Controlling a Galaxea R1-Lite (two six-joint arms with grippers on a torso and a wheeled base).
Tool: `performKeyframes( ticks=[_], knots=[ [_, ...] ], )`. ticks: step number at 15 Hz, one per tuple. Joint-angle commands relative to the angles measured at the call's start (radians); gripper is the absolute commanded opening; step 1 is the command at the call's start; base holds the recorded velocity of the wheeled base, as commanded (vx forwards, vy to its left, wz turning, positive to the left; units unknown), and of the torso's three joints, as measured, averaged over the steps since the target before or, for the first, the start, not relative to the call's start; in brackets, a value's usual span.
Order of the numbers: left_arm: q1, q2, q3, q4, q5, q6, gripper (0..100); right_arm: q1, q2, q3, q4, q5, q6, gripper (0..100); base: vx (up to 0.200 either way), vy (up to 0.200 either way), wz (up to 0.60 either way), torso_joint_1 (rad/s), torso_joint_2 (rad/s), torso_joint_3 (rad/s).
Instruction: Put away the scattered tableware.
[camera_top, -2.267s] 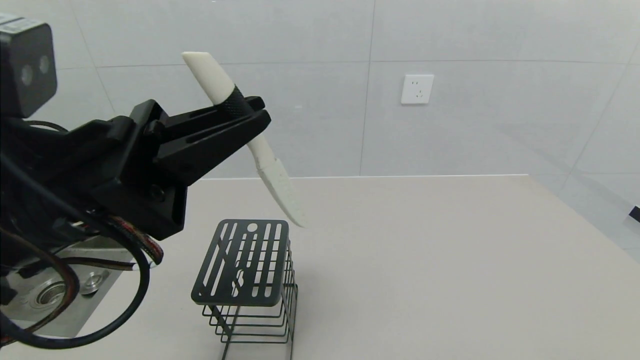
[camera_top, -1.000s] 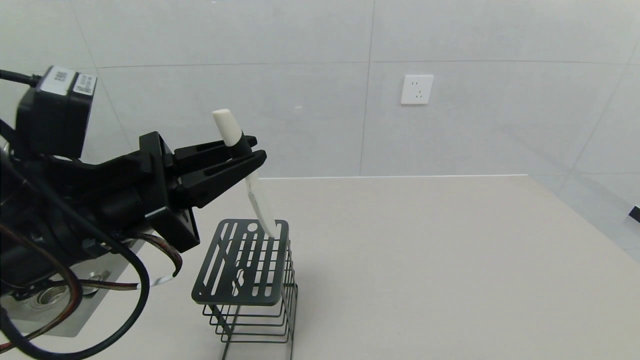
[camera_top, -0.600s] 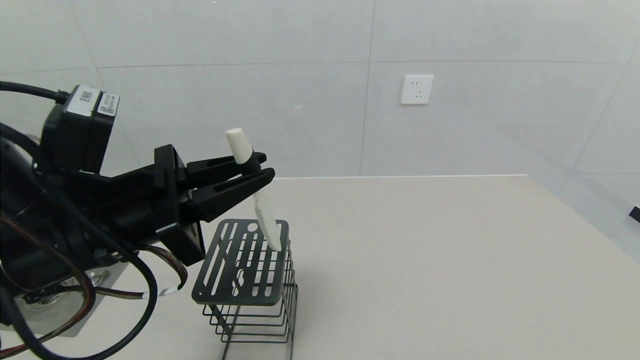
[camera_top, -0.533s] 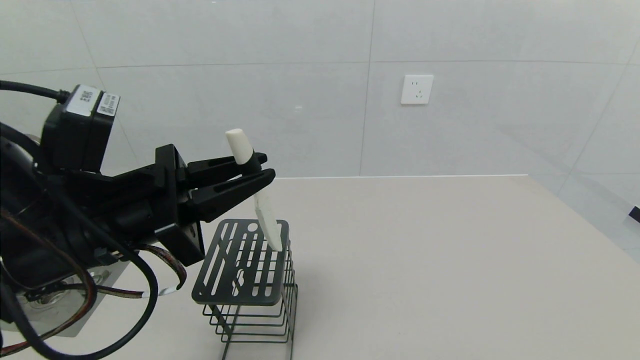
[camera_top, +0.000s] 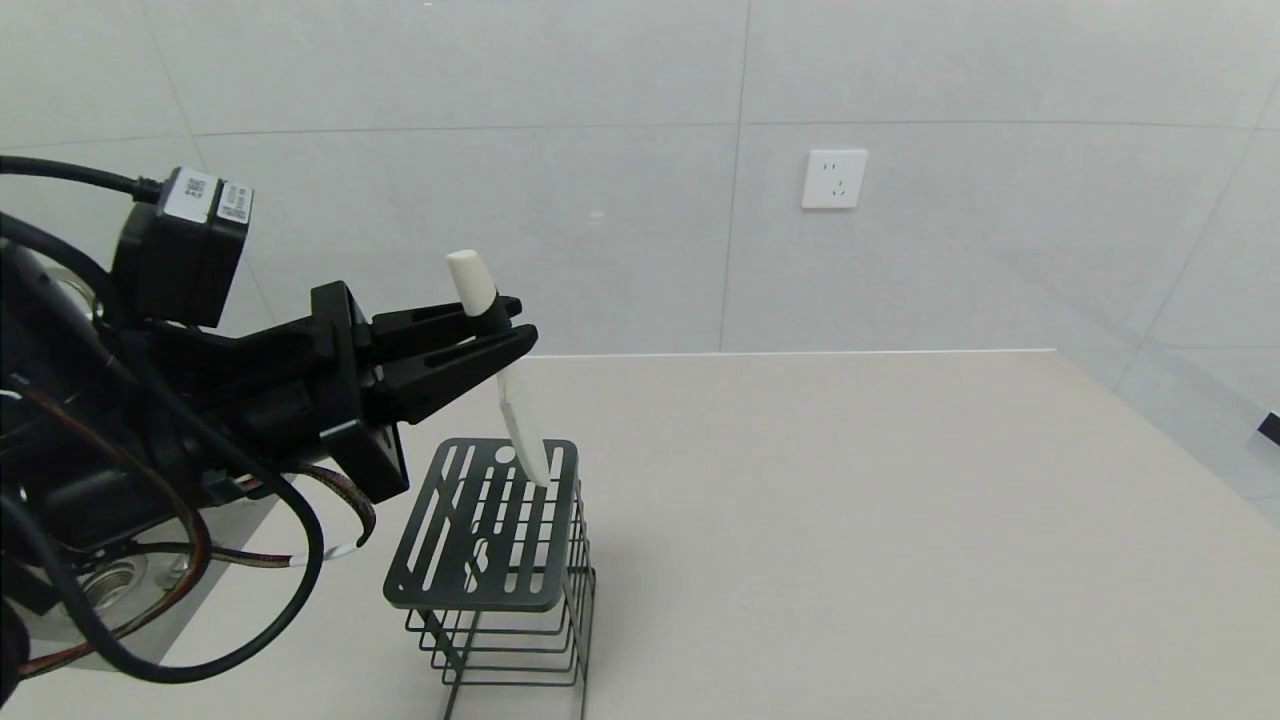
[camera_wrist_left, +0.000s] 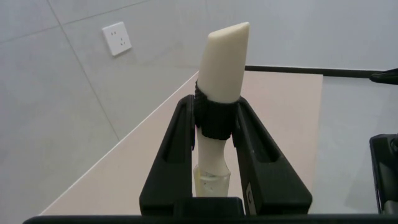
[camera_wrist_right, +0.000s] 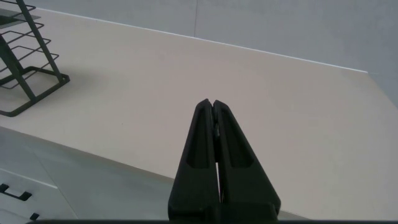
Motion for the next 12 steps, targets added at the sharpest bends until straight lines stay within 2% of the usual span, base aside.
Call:
performKeyframes(
  ticks=[1,12],
  knots=[
    [0.001,0.014,-0.001,-0.002,0.000,0.000,0,0.000,0.005,0.000,-0.001,0.000,0.000,0,0.000,0.000,0.00,0.000,0.00,0.000],
    [-0.007,0.031,0.009,-0.003,0.001,0.003,0,0.000,0.005,0.000,-0.001,0.000,0.000,0,0.000,0.000,0.00,0.000,0.00,0.000]
  ],
)
